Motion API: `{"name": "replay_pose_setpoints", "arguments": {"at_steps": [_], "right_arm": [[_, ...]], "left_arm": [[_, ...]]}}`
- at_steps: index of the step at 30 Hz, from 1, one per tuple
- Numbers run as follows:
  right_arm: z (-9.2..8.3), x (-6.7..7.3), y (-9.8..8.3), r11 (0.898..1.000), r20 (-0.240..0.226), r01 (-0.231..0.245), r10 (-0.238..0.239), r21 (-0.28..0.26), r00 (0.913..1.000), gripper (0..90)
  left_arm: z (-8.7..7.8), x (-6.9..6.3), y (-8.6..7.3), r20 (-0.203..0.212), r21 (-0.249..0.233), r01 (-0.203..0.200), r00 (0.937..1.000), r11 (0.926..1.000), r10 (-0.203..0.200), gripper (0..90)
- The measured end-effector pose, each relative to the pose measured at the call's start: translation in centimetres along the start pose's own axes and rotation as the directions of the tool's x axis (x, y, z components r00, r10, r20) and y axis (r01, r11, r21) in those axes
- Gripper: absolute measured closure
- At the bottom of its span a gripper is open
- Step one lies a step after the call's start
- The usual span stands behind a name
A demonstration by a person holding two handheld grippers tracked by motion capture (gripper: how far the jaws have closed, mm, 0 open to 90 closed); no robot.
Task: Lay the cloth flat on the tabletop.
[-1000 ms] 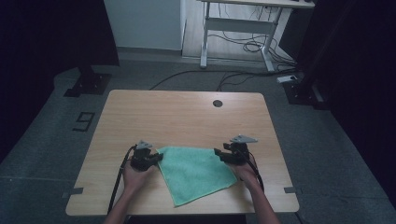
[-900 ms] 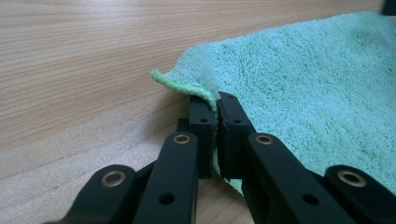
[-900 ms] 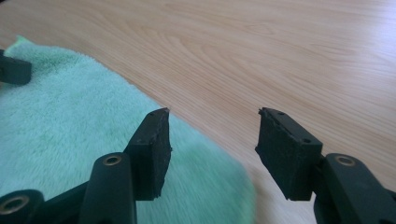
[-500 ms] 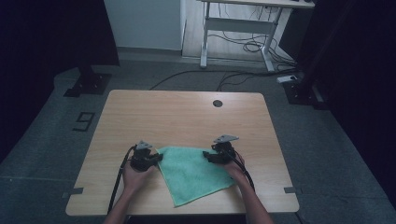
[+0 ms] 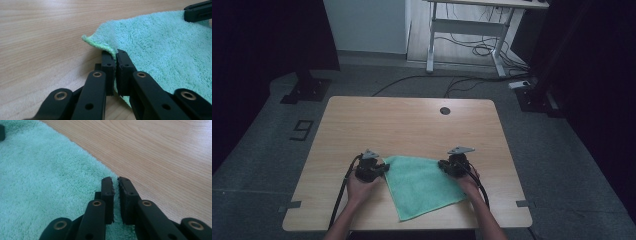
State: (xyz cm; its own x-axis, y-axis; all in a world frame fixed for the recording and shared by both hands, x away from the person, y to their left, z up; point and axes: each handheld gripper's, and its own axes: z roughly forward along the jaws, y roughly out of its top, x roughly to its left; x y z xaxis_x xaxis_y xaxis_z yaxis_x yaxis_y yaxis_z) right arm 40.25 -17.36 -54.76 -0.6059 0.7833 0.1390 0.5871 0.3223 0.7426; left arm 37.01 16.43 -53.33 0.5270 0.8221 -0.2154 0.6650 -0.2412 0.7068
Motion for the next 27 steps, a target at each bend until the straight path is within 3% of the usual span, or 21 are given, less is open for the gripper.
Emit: {"name": "replay_pose_setpoints", "arguments": {"at_steps": [6,11,14,15,16,17,18,20,21,23,26,27], "right_arm": [[-0.5,-0.1,0.0,1.000,0.018,-0.008,0.008,-0.009,0.9998,84.3],[-3.3,0.4,0.8,0.994,0.034,-0.006,0.010,-0.112,0.9994,84.3],[-4.2,1.5,0.9,0.989,-0.007,0.003,-0.004,-0.145,1.0000,84.0],[-4.5,3.2,0.4,0.988,-0.031,0.054,-0.059,-0.146,0.9978,83.3],[-4.5,3.2,0.4,0.988,-0.031,0.054,-0.059,-0.146,0.9978,83.3],[-4.4,5.1,-0.8,0.986,-0.069,0.120,-0.129,-0.118,0.9893,82.6],[-4.4,5.6,-1.3,0.985,-0.083,0.134,-0.143,-0.106,0.9863,82.4],[-4.3,6.2,-1.9,0.986,-0.104,0.139,-0.148,-0.090,0.9834,82.0],[-3.9,6.9,-3.1,0.989,-0.141,0.140,-0.146,-0.052,0.9791,79.4],[-3.6,7.4,-4.0,0.987,-0.158,0.158,-0.160,-0.029,0.9743,73.3],[-3.9,7.5,-4.2,0.988,-0.194,0.148,-0.154,-0.041,0.9690,65.4],[-4.8,7.2,-3.9,0.990,-0.215,0.118,-0.133,-0.083,0.9674,61.4]], "left_arm": [[0.1,-0.2,0.9,0.001,0.001,-0.013,0.9999,0.9999,0.013,85.6],[0.3,-0.7,2.0,0.009,-0.009,-0.028,0.9996,0.9996,0.028,85.6],[0.3,-1.0,1.9,0.012,-0.009,-0.034,0.9994,0.9994,0.034,85.6],[0.2,-1.2,1.6,0.019,-0.009,-0.038,0.9991,0.9992,0.038,85.6],[0.2,-1.2,1.6,0.019,-0.009,-0.038,0.9991,0.9992,0.038,85.5],[0.0,-1.3,1.2,0.025,-0.012,-0.043,0.9987,0.9990,0.044,85.4],[-0.1,-1.3,1.0,0.026,-0.014,-0.042,0.9988,0.9990,0.042,85.4],[-0.2,-1.2,0.8,0.027,-0.015,-0.039,0.9989,0.9991,0.039,85.3],[-0.2,-1.1,0.6,0.028,-0.015,-0.035,0.9990,0.9993,0.035,85.3],[-0.2,-1.1,0.5,0.030,-0.012,-0.031,0.9991,0.9994,0.032,85.2],[-0.2,-1.1,0.4,0.030,-0.014,-0.036,0.9989,0.9992,0.037,84.9],[-0.3,-1.1,0.4,0.030,-0.013,-0.039,0.9988,0.9992,0.039,84.8]]}}
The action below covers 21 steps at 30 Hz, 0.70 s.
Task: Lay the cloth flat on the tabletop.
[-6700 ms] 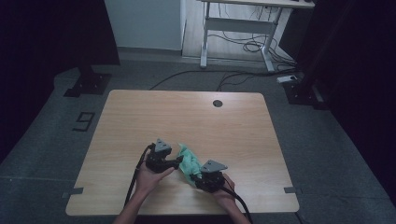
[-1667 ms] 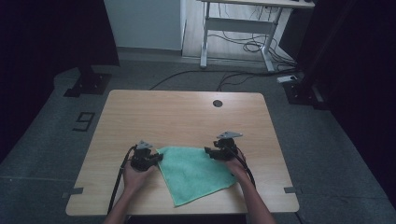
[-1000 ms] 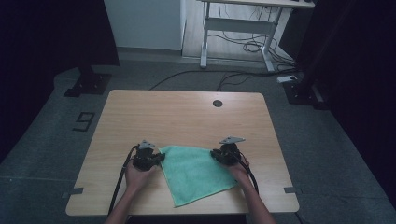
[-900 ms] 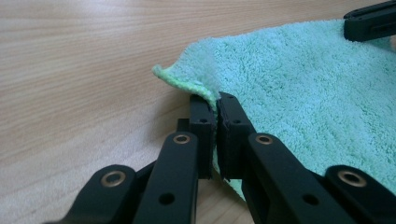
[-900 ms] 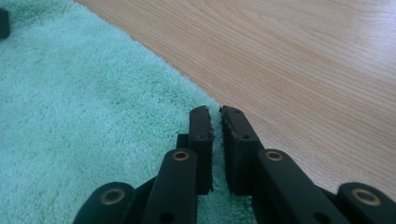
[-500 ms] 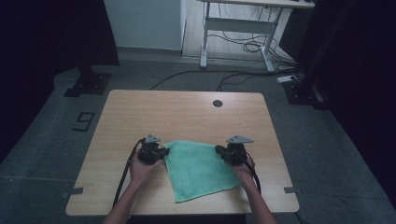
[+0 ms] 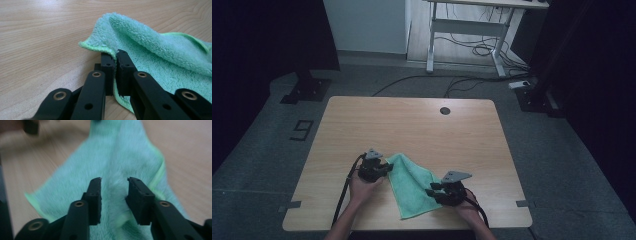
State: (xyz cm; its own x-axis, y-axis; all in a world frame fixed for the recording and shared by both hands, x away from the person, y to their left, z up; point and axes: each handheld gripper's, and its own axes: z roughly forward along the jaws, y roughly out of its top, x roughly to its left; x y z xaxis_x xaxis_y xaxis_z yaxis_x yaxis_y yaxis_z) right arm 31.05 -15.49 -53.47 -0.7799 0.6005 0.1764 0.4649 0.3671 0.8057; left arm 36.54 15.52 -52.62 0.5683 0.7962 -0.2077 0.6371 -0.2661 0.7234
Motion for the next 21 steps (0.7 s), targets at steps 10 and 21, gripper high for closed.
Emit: {"name": "replay_pose_setpoints", "arguments": {"at_steps": [10,21], "right_arm": [[0.9,-4.1,2.3,0.998,0.158,-0.064,0.064,-0.002,0.9854,57.0],[1.6,-2.4,1.0,0.994,0.197,-0.036,0.016,0.100,0.9804,77.4]], "left_arm": [[0.0,-0.1,-0.1,-0.009,0.008,-0.004,1.0000,1.0000,0.004,84.4],[-0.4,0.1,-0.1,-0.014,0.006,-0.006,0.9999,1.0000,0.006,85.5]]}}
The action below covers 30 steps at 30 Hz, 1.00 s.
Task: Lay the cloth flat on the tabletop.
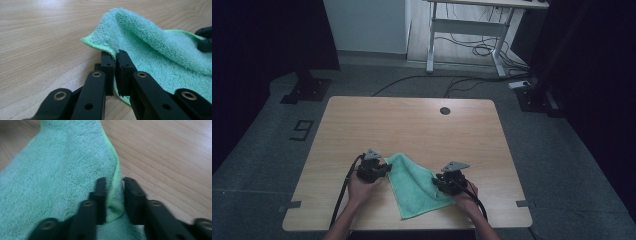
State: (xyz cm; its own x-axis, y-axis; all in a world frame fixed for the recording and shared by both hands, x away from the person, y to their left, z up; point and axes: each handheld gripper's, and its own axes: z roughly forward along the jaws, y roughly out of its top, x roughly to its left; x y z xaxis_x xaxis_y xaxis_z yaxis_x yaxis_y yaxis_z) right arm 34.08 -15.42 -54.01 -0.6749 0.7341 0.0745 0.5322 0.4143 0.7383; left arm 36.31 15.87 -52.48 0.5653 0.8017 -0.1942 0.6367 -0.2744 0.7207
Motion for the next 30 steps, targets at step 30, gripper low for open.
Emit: {"name": "replay_pose_setpoints", "arguments": {"at_steps": [30], "right_arm": [[-1.7,-4.9,4.9,0.990,0.056,-0.021,0.029,-0.140,0.9980,84.0]], "left_arm": [[0.2,1.0,3.4,0.001,0.006,0.004,1.0000,1.0000,-0.004,86.5]]}}
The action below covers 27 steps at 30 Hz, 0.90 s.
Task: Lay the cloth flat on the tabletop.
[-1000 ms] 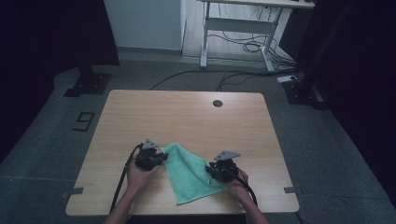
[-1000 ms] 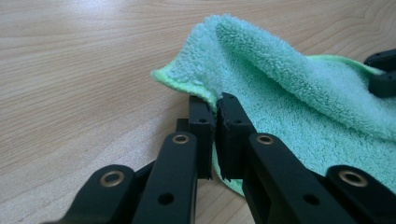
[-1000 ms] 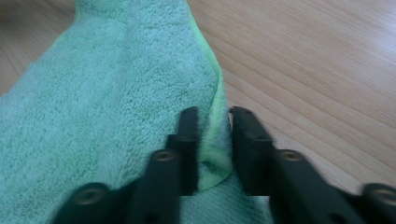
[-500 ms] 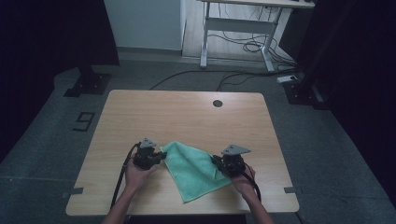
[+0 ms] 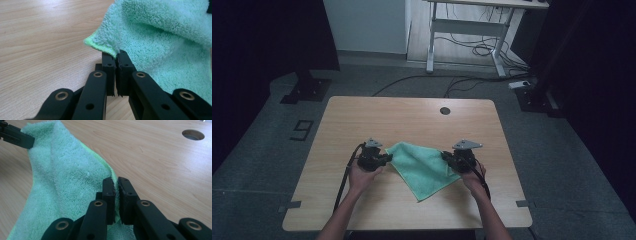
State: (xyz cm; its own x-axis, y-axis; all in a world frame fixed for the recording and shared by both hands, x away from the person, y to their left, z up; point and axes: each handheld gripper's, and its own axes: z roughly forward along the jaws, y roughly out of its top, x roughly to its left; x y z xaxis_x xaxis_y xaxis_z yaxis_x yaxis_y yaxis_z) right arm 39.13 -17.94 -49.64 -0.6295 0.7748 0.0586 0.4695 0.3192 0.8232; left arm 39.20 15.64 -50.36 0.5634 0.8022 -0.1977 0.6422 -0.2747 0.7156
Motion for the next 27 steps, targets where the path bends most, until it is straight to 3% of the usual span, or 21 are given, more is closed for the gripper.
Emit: {"name": "replay_pose_setpoints", "arguments": {"at_steps": [6,12,15,22,27], "right_arm": [[-0.3,-0.5,-0.3,1.000,-0.025,-0.019,0.018,-0.012,0.9995,84.1],[-0.9,0.6,-1.7,1.000,-0.075,-0.022,0.023,0.011,0.9969,84.1],[-1.6,1.1,-1.9,1.000,-0.086,0.002,-0.001,0.002,0.9963,83.5],[-2.0,0.5,-0.9,0.999,-0.064,0.018,-0.020,-0.031,0.9977,81.5],[-1.1,-0.2,-1.3,1.000,-0.034,-0.001,0.001,0.000,0.9994,85.2]], "left_arm": [[-0.1,-0.1,0.0,0.006,-0.001,-0.008,1.0000,1.0000,0.008,86.4],[-0.3,0.0,-0.5,0.010,0.006,-0.018,0.9998,0.9998,0.018,86.2],[-0.3,0.2,-0.7,0.010,0.016,-0.012,0.9999,0.9998,0.012,85.7],[0.0,0.3,-0.7,0.009,0.023,-0.009,0.9999,0.9997,0.009,85.8],[0.1,0.2,-0.8,0.009,0.029,-0.013,0.9999,0.9995,0.013,85.8]]}}
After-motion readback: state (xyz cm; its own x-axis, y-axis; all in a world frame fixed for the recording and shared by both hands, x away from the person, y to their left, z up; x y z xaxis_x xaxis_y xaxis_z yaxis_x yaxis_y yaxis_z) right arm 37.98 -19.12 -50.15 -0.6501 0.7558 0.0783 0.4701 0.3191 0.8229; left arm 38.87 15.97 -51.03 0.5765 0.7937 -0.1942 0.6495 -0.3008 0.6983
